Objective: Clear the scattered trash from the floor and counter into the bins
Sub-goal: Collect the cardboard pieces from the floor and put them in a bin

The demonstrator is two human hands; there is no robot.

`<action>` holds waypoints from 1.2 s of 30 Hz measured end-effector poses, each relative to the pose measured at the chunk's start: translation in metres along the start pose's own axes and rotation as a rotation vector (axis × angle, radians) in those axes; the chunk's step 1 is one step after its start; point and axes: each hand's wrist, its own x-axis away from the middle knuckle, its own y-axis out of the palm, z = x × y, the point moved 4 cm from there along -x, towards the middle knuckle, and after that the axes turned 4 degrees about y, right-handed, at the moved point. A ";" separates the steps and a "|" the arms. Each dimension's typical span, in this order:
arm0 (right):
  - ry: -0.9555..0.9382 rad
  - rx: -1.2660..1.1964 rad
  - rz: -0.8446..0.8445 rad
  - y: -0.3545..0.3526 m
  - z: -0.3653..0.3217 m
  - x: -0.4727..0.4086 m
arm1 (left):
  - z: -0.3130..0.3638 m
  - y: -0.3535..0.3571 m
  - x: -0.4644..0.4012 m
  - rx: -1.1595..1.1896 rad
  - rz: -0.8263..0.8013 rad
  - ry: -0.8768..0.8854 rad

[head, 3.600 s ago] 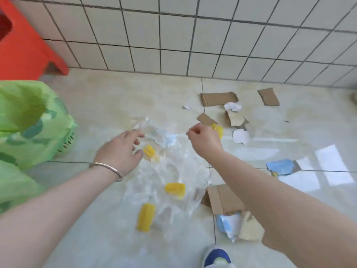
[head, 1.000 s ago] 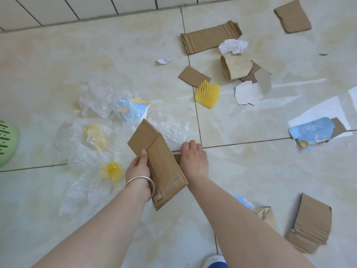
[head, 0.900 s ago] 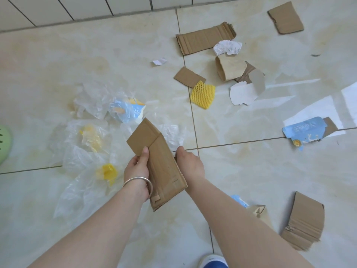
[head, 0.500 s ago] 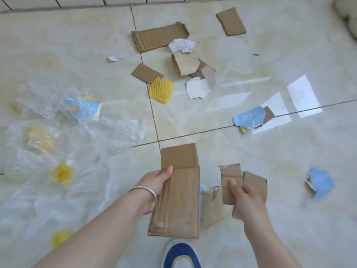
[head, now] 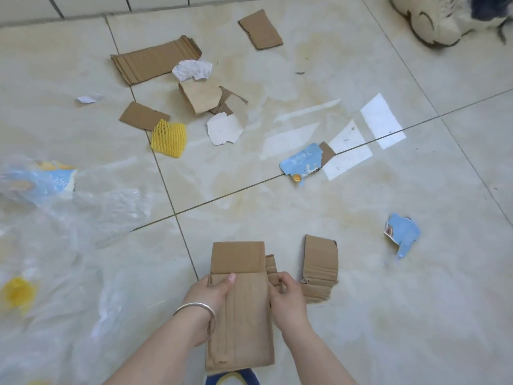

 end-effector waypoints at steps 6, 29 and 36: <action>0.076 -0.167 -0.040 -0.030 -0.011 0.009 | 0.023 0.011 0.020 0.001 -0.037 0.124; -0.044 -0.053 -0.324 -0.097 -0.036 -0.017 | 0.081 0.101 0.004 -0.544 -0.401 0.050; -0.216 0.125 -0.353 -0.091 -0.043 -0.019 | 0.076 0.099 0.011 -0.421 -0.360 0.029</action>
